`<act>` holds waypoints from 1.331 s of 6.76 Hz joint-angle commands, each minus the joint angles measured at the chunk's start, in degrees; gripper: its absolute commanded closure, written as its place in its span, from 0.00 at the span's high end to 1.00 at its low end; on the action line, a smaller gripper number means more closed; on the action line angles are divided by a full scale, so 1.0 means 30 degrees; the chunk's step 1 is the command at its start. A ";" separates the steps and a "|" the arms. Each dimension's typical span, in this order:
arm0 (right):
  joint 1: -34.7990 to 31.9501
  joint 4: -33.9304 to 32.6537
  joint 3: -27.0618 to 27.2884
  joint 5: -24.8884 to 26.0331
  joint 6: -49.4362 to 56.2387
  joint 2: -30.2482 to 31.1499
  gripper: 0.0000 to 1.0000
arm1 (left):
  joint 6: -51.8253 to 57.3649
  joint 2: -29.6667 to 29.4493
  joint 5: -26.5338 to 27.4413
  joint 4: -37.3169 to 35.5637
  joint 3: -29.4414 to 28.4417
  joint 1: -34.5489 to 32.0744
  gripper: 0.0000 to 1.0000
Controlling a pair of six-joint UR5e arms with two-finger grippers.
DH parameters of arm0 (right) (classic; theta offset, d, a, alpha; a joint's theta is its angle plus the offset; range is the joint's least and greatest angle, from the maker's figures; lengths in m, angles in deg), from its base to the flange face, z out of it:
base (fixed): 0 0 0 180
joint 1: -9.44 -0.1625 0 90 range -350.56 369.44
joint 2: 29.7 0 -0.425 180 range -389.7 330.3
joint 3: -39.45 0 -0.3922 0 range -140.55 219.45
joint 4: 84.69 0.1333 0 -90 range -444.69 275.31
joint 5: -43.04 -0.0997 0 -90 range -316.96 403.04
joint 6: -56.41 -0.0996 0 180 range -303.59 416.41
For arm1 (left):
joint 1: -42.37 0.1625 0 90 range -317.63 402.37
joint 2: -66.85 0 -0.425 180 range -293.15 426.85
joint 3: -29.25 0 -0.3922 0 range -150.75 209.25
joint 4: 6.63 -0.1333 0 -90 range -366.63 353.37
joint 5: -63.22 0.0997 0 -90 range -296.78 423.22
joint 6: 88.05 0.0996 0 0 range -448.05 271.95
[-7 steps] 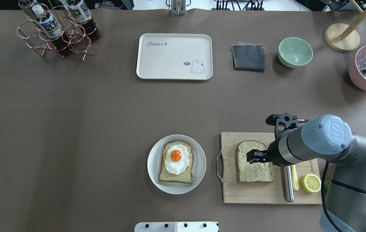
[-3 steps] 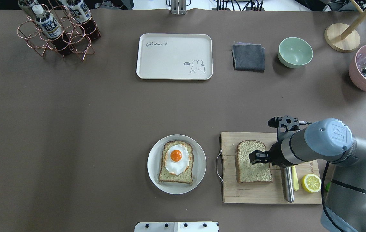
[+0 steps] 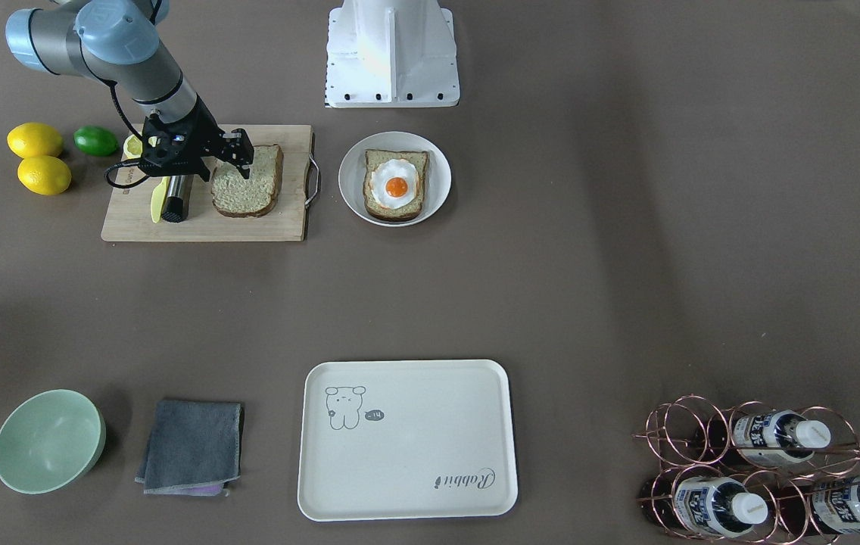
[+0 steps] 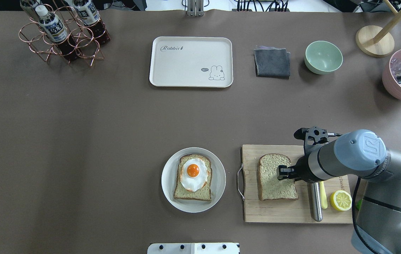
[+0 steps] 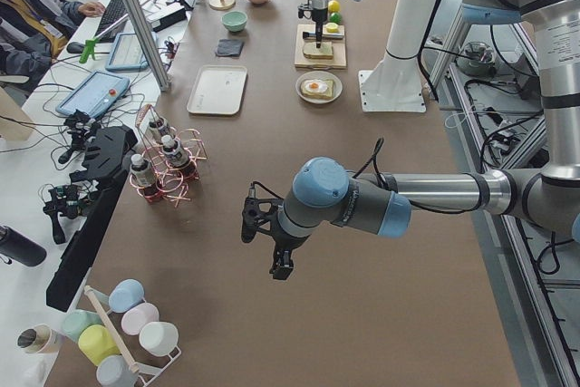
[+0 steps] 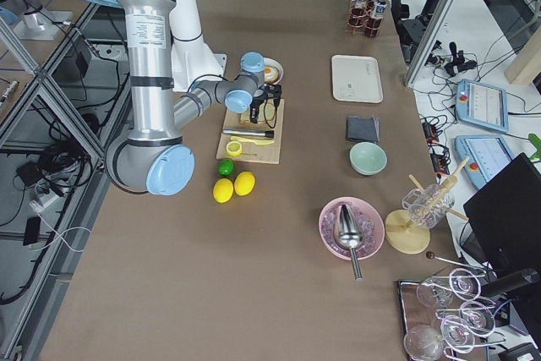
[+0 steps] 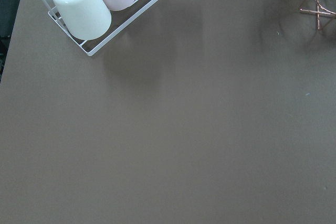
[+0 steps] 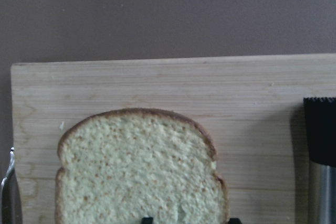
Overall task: Make sandwich and place on tray
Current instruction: 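Grasp the plain bread slice with the right gripper, then carry the bread slice to the plate and lay it on the egg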
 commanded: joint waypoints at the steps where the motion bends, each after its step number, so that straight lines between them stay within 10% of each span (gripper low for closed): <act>1: 0.0000 0.0030 0.0057 -0.0002 0.0000 0.0009 0.00 | 0.0000 0.0000 -0.0001 0.0001 0.0043 -0.0039 0.97; 9: -0.1169 0.0030 0.1580 -0.1639 -0.0496 -0.2093 0.00 | 0.0000 0.0264 -0.0030 0.0001 0.0102 -0.0069 0.97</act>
